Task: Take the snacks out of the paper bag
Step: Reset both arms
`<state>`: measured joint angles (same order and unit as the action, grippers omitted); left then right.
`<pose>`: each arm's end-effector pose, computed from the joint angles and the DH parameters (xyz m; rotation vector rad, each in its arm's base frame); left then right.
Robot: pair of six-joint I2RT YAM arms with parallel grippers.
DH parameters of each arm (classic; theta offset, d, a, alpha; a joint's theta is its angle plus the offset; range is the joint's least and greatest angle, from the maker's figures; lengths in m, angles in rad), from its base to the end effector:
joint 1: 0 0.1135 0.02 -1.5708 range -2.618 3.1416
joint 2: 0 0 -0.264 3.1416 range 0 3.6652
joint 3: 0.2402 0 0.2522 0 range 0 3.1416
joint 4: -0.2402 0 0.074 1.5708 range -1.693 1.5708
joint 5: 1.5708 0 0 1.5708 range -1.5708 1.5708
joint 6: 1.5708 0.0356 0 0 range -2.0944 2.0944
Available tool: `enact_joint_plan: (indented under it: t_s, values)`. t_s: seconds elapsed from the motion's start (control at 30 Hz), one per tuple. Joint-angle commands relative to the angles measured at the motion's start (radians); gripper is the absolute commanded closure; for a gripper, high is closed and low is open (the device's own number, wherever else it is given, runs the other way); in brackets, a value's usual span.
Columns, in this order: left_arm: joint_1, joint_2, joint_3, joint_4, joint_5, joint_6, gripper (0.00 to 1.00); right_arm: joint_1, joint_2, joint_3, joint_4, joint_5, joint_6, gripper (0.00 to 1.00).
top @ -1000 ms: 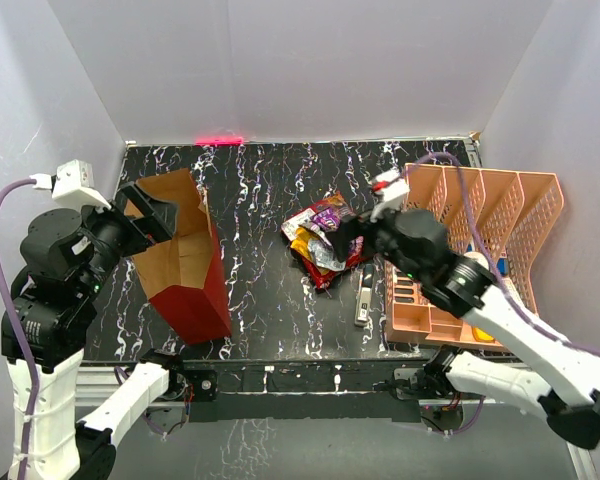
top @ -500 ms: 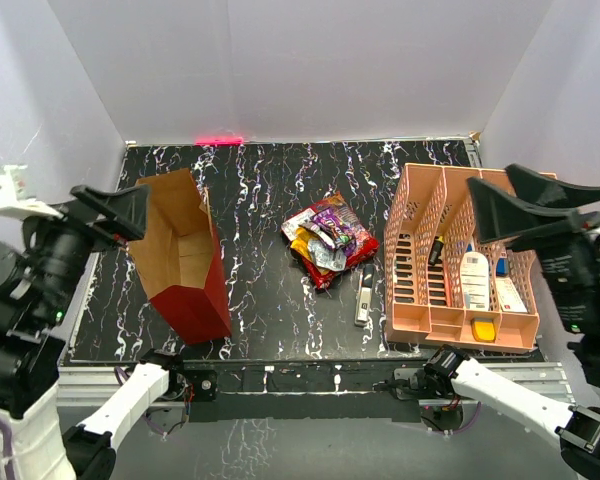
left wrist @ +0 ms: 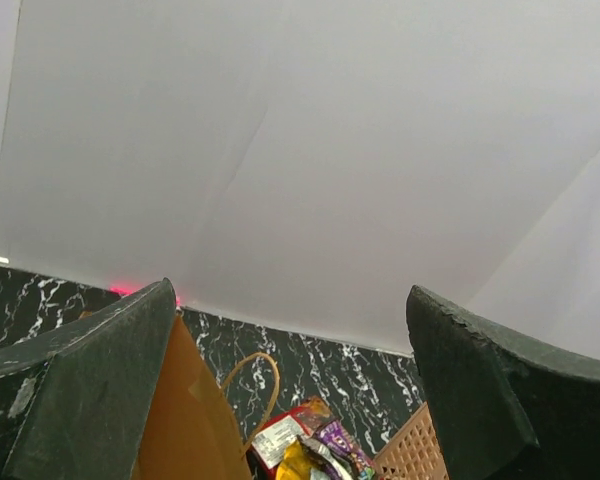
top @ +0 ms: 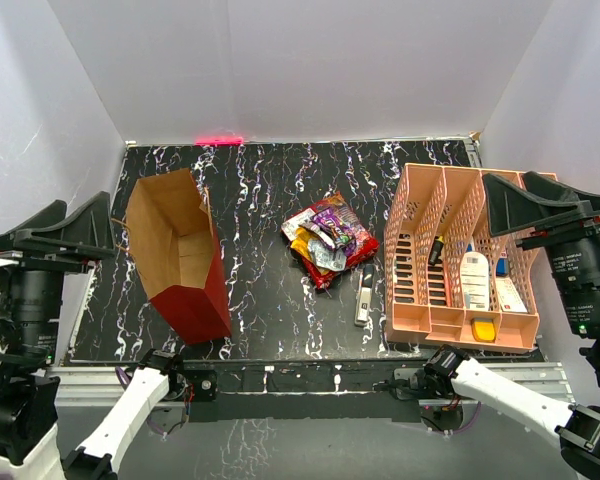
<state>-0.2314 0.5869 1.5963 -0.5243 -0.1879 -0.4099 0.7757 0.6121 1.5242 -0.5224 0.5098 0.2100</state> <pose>-0.0216 0.0119 0.5498 -0.2675 1.0738 -0.4735 0.0147 -0.0099 0.5355 0.1099 1.2469 0.5557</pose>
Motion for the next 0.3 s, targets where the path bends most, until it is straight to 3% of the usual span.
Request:
enact_joint_plan:
  t_s: [0.0, 0.27]
  values:
    - [0.004, 0.016, -0.029, 0.042, -0.024, -0.009, 0.02, -0.004, 0.023, 0.039, -0.013, 0.034, -0.004, 0.02]
    - [0.004, 0.078, -0.019, 0.057, -0.001, 0.014, 0.02, -0.005, 0.048, 0.025, 0.009, 0.088, -0.073, 0.02]
